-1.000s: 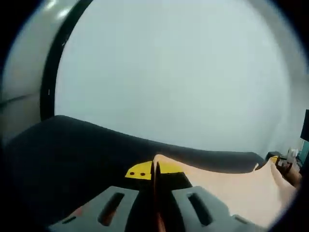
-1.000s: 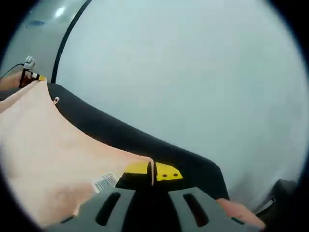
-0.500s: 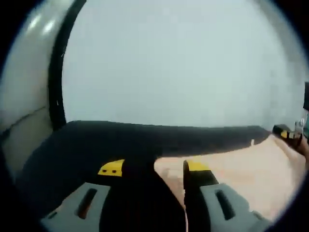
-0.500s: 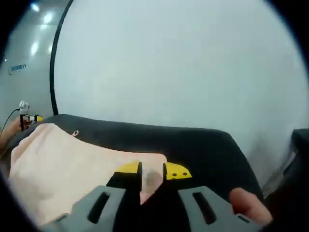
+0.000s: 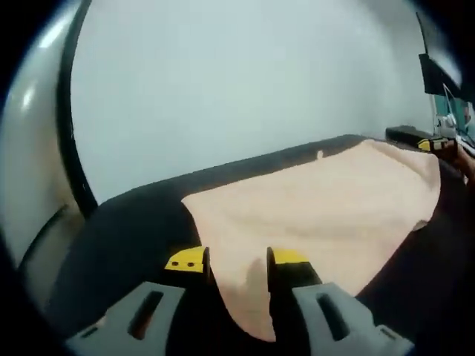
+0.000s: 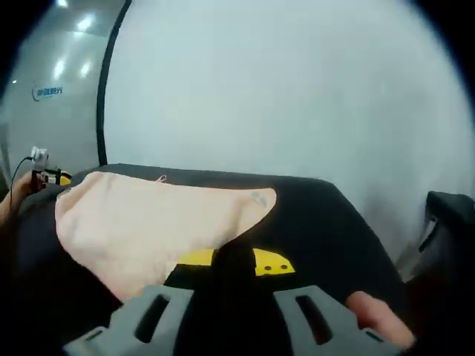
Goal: Fold the towel on the table until its edges align and the towel forms a compact rectangular stack.
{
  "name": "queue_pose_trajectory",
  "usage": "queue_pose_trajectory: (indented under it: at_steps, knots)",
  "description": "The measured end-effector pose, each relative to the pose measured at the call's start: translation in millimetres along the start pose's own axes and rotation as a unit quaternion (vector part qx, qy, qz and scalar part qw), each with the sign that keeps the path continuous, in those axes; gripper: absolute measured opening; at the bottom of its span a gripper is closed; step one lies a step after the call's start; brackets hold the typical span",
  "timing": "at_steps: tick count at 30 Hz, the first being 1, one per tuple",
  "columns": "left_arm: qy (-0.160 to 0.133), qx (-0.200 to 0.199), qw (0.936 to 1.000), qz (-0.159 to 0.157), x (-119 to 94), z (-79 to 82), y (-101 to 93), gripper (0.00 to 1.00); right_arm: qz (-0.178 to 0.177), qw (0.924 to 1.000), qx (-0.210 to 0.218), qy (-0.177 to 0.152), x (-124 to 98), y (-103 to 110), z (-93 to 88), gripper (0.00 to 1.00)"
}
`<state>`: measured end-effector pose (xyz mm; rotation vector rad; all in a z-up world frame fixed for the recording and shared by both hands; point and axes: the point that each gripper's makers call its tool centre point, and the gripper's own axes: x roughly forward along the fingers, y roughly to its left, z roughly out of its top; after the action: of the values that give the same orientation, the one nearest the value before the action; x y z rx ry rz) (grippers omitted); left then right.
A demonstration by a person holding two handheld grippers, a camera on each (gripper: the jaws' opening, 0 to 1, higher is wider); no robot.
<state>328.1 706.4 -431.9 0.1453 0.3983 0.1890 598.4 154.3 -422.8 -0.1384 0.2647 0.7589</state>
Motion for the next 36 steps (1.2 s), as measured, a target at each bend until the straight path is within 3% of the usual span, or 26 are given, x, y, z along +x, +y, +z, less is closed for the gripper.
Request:
queue_pose_trajectory:
  at_steps: [3, 8, 9, 11, 12, 13, 16, 18, 19, 20, 21, 22, 23, 24, 26, 27, 28, 30, 31, 32, 36]
  knots:
    - [-0.018, -0.010, 0.9997, -0.010, -14, -5.5, -10.6, 0.32, 0.015, 0.9998, 0.005, 0.011, -6, 8, -11.8, 0.14]
    - [-0.016, 0.008, 0.9998, -0.007, -38, -17.0, -20.9, 0.31, 0.030, 0.9989, -0.028, 0.021, -15, 23, -29.8, 0.14]
    - [-0.015, 0.005, 0.9999, -0.007, -40, -19.0, -22.0, 0.30, 0.035, 0.9984, -0.033, 0.028, -17, 26, -33.9, 0.14]
    - [0.007, 0.047, 0.9989, 0.001, -46, -31.5, -18.5, 0.30, 0.040, 0.9980, -0.038, 0.032, -21, 33, -38.1, 0.14]
    - [0.013, 0.046, 0.9988, 0.005, -49, -35.5, -23.6, 0.30, 0.044, 0.9977, -0.042, 0.030, -23, 37, -38.5, 0.14]
    - [0.022, 0.037, 0.9990, 0.012, -50, -40.2, -23.1, 0.30, 0.045, 0.9976, -0.043, 0.028, -27, 41, -39.3, 0.14]
    - [0.043, -0.048, 0.9975, 0.028, -51, -51.5, -20.8, 0.30, 0.058, 0.9966, -0.046, 0.035, -31, 54, -45.9, 0.14]
    - [0.040, -0.078, 0.9957, 0.029, -48, -54.1, -16.2, 0.30, 0.060, 0.9960, -0.057, 0.034, -31, 58, -48.5, 0.14]
    - [0.038, -0.112, 0.9927, 0.021, -45, -55.3, -17.3, 0.30, 0.060, 0.9960, -0.057, 0.033, -33, 59, -48.6, 0.14]
    - [0.049, -0.170, 0.9843, 0.009, -42, -60.7, -18.9, 0.30, 0.062, 0.9960, -0.056, 0.032, -33, 59, -47.6, 0.14]
    - [0.042, -0.199, 0.9791, 0.003, -39, -59.1, -18.1, 0.30, 0.063, 0.9961, -0.056, 0.028, -35, 60, -45.2, 0.14]
    - [0.025, -0.212, 0.9769, 0.006, -38, -53.2, -11.7, 0.30, 0.064, 0.9961, -0.057, 0.021, -36, 61, -41.4, 0.14]
    - [0.038, -0.244, 0.9690, 0.001, -36, -55.2, -12.0, 0.30, 0.063, 0.9962, -0.058, 0.018, -36, 60, -39.2, 0.14]
    - [0.036, -0.260, 0.9649, -0.002, -37, -51.9, -20.3, 0.30, 0.060, 0.9962, -0.061, 0.014, -36, 60, -36.6, 0.14]
    - [0.030, -0.311, 0.9498, -0.007, -32, -47.9, -19.4, 0.29, 0.060, 0.9964, -0.059, 0.007, -36, 60, -33.3, 0.14]
    - [0.032, -0.322, 0.9462, -0.008, -29, -48.0, -19.0, 0.27, 0.061, 0.9966, -0.055, 0.005, -36, 61, -32.6, 0.14]
    - [0.037, -0.318, 0.9474, -0.001, -27, -49.8, -15.1, 0.22, 0.062, 0.9967, -0.052, 0.005, -36, 62, -32.9, 0.14]
    - [0.057, -0.278, 0.9587, 0.012, -27, -54.1, -18.6, 0.08, 0.065, 0.9968, -0.046, 0.007, -37, 67, -34.6, 0.14]
    - [0.044, -0.256, 0.9655, 0.004, -24, -49.5, -23.2, 0.06, 0.065, 0.9968, -0.045, 0.010, -37, 69, -36.3, 0.14]
    - [0.029, -0.253, 0.9671, -0.003, -22, -45.4, -17.8, 0.06, 0.065, 0.9968, -0.045, 0.013, -37, 71, -38.1, 0.14]
    - [-0.025, -0.303, 0.9525, -0.002, -37, -37.2, -14.9, 0.06, 0.070, 0.9961, 0.016, 0.051, -41, 78, -55.5, 0.24]
